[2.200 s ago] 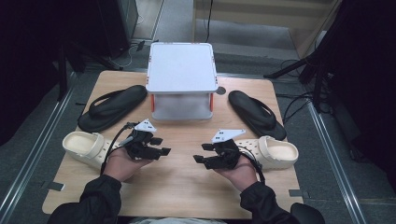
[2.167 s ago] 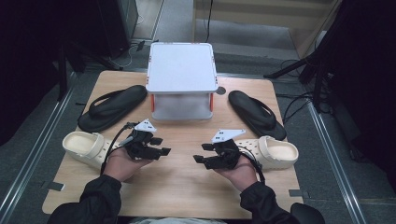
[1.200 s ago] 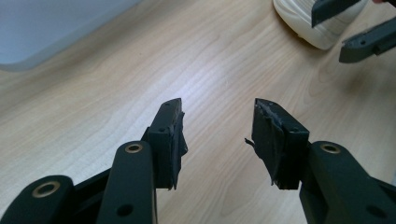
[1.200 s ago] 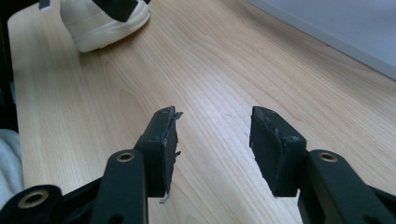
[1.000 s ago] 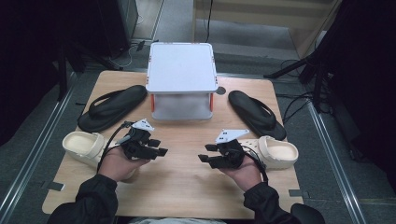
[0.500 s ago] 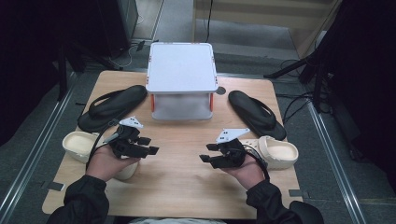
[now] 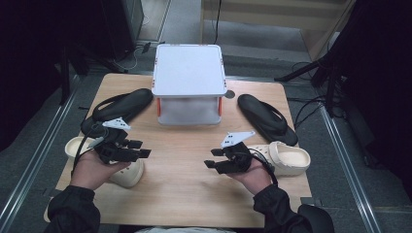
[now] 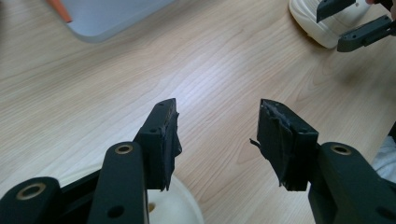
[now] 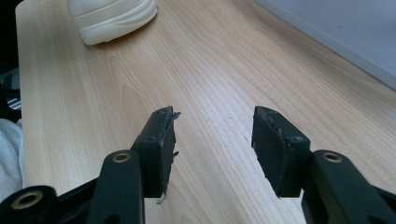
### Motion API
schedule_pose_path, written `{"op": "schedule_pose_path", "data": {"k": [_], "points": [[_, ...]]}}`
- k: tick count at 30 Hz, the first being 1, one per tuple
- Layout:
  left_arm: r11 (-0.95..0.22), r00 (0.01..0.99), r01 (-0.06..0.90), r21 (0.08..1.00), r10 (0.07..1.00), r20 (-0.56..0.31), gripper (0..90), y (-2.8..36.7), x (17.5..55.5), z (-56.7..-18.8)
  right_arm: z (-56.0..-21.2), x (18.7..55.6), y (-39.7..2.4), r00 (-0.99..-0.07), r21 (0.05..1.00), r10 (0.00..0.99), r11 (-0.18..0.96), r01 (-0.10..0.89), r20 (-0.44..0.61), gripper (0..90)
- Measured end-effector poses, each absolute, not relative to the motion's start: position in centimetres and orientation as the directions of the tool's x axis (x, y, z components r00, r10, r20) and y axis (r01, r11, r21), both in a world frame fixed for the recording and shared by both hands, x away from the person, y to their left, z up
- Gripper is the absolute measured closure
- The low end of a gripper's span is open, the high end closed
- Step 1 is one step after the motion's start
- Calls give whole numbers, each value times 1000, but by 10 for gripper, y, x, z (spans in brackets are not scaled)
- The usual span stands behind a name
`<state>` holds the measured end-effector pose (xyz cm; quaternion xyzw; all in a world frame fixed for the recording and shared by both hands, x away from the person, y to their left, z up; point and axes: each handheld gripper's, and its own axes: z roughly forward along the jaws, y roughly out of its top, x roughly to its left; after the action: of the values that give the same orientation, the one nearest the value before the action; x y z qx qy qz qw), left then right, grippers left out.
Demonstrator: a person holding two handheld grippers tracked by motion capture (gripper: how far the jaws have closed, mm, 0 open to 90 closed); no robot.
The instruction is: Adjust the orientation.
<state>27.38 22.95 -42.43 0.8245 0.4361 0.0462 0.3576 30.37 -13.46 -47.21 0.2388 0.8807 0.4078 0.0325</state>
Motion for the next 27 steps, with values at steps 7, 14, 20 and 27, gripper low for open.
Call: {"op": "schedule_pose_path", "data": {"k": [7, 14, 20, 27], "points": [[-364, 595, 694, 621, 776, -210, 498, 247, 267, -415, -473, 305, -130, -889, 729, 437, 564, 388, 136, 501], [-344, 542, 714, 610, 823, -170, 502, 274, 262, -409, -474, 306, -128, -890, 723, 438, 572, 387, 130, 500], [-322, 501, 736, 596, 851, -158, 504, 293, 260, -408, -474, 306, -127, -890, 720, 439, 576, 386, 126, 498], [-335, 465, 747, 574, 881, -90, 507, 303, 260, -415, -475, 306, -126, -892, 716, 436, 586, 379, 115, 496]]}}
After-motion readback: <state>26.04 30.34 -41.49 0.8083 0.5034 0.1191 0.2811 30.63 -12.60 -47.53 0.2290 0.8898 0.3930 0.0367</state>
